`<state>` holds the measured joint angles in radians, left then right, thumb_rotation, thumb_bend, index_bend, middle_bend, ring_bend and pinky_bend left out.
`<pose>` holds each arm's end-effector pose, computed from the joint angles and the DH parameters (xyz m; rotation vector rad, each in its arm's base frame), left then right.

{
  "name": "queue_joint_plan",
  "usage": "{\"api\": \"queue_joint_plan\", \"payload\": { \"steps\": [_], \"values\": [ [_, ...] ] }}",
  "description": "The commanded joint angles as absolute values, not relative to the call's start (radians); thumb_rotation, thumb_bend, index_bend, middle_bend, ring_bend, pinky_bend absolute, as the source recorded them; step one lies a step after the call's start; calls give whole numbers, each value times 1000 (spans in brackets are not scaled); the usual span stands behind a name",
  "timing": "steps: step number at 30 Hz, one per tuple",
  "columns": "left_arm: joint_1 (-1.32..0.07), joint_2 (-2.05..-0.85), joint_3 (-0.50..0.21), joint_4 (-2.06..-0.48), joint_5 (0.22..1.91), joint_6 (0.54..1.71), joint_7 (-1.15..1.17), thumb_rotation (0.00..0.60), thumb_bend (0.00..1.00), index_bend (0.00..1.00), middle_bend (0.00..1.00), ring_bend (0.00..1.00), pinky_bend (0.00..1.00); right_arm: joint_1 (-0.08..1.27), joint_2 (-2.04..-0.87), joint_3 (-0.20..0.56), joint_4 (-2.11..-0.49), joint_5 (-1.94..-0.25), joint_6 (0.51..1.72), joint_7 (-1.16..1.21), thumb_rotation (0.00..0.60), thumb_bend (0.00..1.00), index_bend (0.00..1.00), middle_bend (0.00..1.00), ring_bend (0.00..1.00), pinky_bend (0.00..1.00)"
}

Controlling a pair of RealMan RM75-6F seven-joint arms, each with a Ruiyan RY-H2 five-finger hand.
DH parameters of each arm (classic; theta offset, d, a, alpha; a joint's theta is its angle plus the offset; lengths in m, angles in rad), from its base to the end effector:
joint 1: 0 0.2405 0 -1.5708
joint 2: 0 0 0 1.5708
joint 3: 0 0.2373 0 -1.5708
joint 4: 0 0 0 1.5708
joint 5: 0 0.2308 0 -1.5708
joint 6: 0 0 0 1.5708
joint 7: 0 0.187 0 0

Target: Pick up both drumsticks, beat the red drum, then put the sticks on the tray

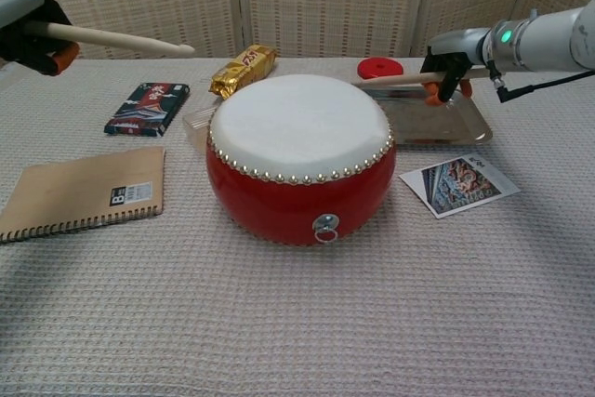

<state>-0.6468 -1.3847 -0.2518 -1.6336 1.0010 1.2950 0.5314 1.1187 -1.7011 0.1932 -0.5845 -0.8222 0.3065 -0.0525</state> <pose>-0.1522 0.3885 0.0628 -1.4623 -0.7558 -0.9160 -0.1795 -0.5475 -0.0180 1.7077 -1.1416 0.5783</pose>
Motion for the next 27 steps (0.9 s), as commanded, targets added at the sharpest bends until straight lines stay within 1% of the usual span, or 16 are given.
{"api": "queue_joint_plan", "payload": {
  "steps": [1,3,7,10,13,15,20,24,27],
  "values": [
    [-645,-1383,-254,-1630,1002,1294,527,600,605,972,1000,1000,1000,1130,-1739,209,-523,-834,277,-33,600,329,561,521,322,534],
    [-643,-1382,-256,-1628,1002,1292,523,600,605,972,1000,1000,1000,1131,-1754,212,-494,-837,262,-29,600,329,501,475,289,512],
    [-642,-1380,-257,-1630,1004,1291,522,600,607,973,1000,1000,1000,1130,-1786,213,-438,-843,237,-26,600,329,408,416,242,487],
    [-642,-1380,-259,-1631,1005,1290,522,600,608,972,1000,1000,1000,1129,-1808,212,-403,-854,226,-29,600,323,311,364,194,449],
    [-642,-1381,-261,-1630,1003,1286,522,600,606,972,1000,1000,1000,1130,-1821,216,-382,-867,222,-28,600,292,185,295,128,390],
    [-643,-1381,-262,-1629,1003,1285,524,600,606,972,1000,1000,1000,1131,-1824,224,-376,-874,220,-22,600,251,112,251,91,350],
    [-643,-1383,-263,-1630,1005,1284,525,600,607,972,1000,1000,1000,1133,-1826,236,-363,-887,203,-14,600,171,21,193,52,303],
    [-642,-1383,-265,-1630,1007,1285,523,600,606,973,1000,1000,1000,1131,-1826,238,-362,-903,192,-11,600,155,8,184,43,291],
    [-643,-1382,-267,-1630,1009,1284,522,600,607,972,1000,1000,1000,1125,-1804,243,-400,-922,210,-5,600,156,12,184,42,292]
  ]
}}
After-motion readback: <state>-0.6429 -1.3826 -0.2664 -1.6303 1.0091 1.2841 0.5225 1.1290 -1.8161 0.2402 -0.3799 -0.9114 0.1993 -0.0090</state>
